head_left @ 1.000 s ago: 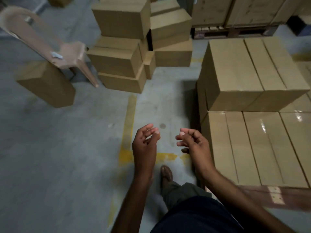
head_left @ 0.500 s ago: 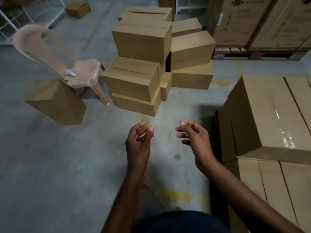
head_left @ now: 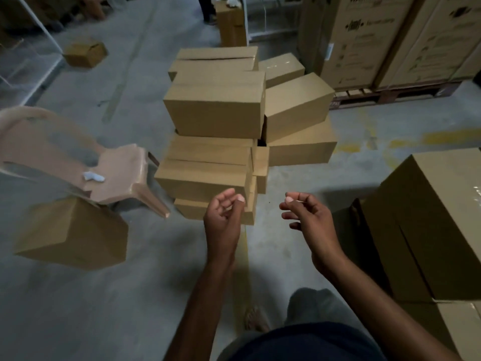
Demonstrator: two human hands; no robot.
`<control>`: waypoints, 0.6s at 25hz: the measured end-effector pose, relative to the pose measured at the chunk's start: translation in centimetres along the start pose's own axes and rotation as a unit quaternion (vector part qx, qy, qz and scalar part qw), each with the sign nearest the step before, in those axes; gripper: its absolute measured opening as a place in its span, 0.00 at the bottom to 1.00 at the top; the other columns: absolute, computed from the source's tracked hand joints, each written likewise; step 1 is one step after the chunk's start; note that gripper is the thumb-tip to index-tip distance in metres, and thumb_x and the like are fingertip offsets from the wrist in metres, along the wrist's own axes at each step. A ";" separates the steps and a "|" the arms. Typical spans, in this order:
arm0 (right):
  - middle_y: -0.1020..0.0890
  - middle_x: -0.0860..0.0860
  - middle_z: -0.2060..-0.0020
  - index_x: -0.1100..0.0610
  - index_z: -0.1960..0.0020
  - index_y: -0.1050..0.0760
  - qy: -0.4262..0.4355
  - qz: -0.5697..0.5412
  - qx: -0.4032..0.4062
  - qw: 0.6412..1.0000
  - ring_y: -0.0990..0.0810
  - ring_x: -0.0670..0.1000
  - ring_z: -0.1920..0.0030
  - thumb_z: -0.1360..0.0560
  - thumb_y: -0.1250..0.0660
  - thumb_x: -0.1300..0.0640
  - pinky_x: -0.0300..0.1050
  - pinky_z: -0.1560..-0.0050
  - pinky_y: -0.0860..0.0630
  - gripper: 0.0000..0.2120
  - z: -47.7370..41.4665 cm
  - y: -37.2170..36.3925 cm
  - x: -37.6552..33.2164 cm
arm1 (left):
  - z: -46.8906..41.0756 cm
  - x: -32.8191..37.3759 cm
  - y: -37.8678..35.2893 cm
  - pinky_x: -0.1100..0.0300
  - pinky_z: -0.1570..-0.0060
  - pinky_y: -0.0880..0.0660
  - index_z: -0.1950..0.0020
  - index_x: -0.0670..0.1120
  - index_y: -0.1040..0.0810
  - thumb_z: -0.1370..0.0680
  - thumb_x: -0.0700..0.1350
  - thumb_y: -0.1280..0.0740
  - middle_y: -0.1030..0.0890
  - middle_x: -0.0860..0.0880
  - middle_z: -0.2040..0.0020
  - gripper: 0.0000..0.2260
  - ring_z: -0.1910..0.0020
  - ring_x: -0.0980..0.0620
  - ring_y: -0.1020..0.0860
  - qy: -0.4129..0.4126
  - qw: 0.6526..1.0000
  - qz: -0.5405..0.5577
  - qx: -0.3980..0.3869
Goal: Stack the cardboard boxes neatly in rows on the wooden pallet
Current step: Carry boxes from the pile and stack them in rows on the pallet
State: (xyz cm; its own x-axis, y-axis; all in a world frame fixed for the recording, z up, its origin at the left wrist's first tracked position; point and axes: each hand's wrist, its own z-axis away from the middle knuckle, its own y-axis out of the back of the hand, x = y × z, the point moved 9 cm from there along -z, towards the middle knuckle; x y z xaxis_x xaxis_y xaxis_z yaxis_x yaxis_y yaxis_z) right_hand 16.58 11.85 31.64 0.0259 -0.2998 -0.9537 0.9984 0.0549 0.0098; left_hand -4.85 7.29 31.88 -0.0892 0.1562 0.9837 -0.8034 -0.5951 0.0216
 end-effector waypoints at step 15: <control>0.15 0.49 0.51 0.51 0.44 0.20 0.028 0.073 -0.004 0.997 0.17 0.45 0.51 0.20 0.31 0.53 0.42 0.52 0.25 0.06 -41.2 -9.8 -9.4 | -38.4 1.5 -9.8 0.58 0.50 0.22 0.41 0.52 0.19 0.21 0.41 0.29 0.15 0.51 0.45 0.10 0.47 0.55 0.17 0.063 0.998 -0.005 0.014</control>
State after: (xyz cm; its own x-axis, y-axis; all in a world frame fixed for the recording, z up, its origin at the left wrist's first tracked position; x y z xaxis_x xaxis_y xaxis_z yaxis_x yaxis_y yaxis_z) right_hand 4.55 53.39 28.11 0.1680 -0.2346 -0.9575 0.9838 0.1012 0.1478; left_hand -19.68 43.62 26.26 -0.1567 0.2584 0.9532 -0.7876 -0.6150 0.0372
